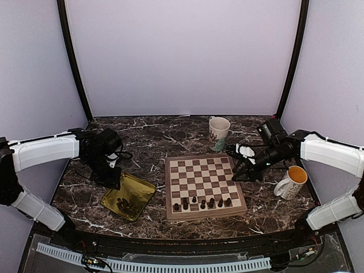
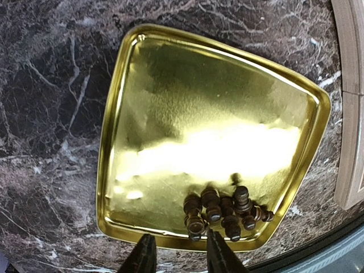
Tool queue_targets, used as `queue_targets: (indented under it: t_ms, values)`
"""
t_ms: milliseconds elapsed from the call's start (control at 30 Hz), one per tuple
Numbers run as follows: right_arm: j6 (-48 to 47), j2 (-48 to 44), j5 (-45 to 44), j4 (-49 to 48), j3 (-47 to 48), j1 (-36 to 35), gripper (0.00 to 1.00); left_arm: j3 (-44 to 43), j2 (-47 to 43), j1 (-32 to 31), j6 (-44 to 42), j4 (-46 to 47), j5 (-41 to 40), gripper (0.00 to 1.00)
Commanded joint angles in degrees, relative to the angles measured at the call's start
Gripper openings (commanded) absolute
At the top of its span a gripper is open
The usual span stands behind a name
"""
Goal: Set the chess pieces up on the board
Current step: Pick up the rook from the storage box.
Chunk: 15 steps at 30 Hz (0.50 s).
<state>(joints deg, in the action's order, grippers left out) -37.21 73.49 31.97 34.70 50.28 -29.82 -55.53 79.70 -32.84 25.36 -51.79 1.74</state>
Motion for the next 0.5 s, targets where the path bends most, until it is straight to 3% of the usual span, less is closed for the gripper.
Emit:
queue_targets:
  t_ms: [0, 467]
  values:
    - [0.0, -0.2, 0.0, -1.3, -0.7, 0.5, 0.36, 2.3, -0.1, -1.3, 0.7, -1.4, 3.9, 0.32]
    - [-0.3, 0.4, -0.6, -1.4, -1.2, 0.5, 0.36, 3.2, 6.7, -4.0, 0.0, 0.9, 3.3, 0.26]
